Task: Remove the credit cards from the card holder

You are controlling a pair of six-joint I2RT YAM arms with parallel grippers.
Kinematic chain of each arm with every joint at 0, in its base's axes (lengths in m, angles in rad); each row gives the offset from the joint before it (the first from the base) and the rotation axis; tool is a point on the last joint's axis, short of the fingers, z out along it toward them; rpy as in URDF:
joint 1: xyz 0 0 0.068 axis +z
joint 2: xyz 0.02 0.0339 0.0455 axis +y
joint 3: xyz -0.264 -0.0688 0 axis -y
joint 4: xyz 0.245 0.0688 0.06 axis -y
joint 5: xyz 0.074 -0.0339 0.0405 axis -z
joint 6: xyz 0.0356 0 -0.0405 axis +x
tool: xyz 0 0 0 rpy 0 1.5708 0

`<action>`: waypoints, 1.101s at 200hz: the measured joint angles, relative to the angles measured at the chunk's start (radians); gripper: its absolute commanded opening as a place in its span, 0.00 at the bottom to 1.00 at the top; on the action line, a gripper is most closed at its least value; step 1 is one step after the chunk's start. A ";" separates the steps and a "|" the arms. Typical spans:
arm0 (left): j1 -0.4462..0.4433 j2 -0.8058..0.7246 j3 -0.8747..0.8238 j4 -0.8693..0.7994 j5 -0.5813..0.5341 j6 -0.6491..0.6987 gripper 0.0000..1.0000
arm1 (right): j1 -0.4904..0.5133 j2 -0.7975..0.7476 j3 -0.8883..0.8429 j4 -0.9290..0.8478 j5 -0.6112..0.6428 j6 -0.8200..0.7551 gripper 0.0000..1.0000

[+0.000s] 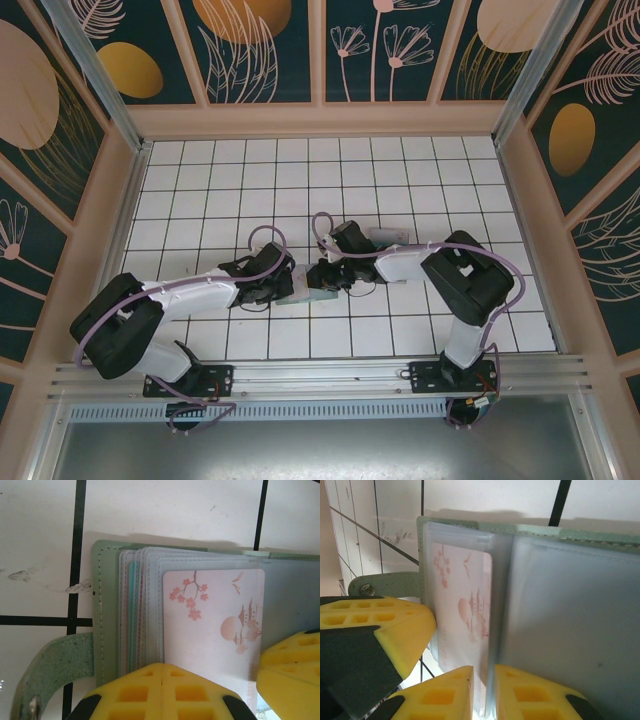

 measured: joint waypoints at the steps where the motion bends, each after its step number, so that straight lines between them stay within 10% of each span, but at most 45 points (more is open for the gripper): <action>1: 0.000 0.000 0.000 0.000 0.000 0.000 0.00 | 0.000 0.001 0.000 0.000 0.000 0.000 0.15; 22: 0.000 0.000 0.000 0.000 0.000 0.000 0.00 | 0.000 0.006 0.000 0.000 -0.005 -0.001 0.00; 185: 0.000 0.006 0.000 0.000 -0.007 -0.023 0.00 | -0.022 -0.018 -0.031 0.008 0.006 0.001 0.00; 220: 0.000 0.007 0.000 0.000 -0.007 -0.022 0.00 | -0.022 -0.018 -0.031 0.013 0.002 0.004 0.19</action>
